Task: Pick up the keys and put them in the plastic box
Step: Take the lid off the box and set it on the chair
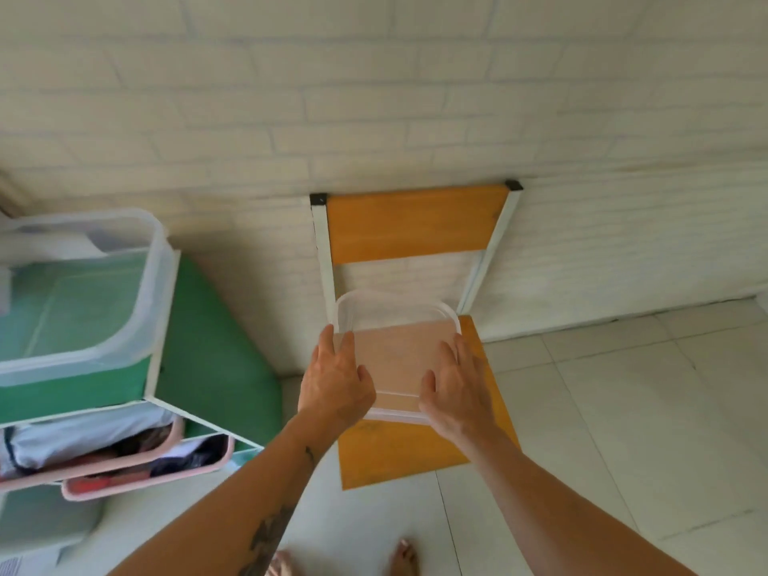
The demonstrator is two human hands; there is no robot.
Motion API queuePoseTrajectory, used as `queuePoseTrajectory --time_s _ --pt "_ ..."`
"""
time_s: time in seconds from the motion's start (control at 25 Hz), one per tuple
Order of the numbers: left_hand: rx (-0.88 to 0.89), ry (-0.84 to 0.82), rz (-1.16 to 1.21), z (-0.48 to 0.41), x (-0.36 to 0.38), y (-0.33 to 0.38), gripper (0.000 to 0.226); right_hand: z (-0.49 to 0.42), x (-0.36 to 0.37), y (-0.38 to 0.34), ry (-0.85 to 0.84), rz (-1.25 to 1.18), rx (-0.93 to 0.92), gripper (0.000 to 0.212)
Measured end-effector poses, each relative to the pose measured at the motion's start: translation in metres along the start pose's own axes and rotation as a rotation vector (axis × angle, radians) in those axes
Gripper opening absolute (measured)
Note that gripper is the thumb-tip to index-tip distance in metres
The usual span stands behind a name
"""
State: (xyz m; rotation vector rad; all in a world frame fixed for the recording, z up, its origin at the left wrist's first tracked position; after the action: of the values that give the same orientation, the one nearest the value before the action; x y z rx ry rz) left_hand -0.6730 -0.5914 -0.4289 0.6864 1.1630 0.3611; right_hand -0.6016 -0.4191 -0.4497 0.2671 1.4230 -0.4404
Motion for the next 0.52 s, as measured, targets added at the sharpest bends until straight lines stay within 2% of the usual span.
queuePoseTrajectory --time_s 0.32,0.52 --pt "-0.078 -0.17 -0.088 -0.074 0.138 -0.103 0.06 -0.051 0.174 0.03 -0.125 0.037 0.047 0.051" --pt "-0.077 -0.209 -0.065 -0.099 0.193 -0.152 0.06 -0.074 0.237 0.037 -0.136 0.047 0.055 0.054"
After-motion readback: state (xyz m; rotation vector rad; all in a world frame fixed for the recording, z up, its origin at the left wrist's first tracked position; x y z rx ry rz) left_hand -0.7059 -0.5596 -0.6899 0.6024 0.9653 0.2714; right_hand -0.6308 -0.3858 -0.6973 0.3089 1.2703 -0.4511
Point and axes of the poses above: each hand's wrist, its own z-axis away from the middle knuckle, its own x-axis out of the palm, y = z × x, the point moved 8 cm from there along -z, towards the middle knuckle, and after that the axes turned 15 degrees about z, right-handed, at the moved point
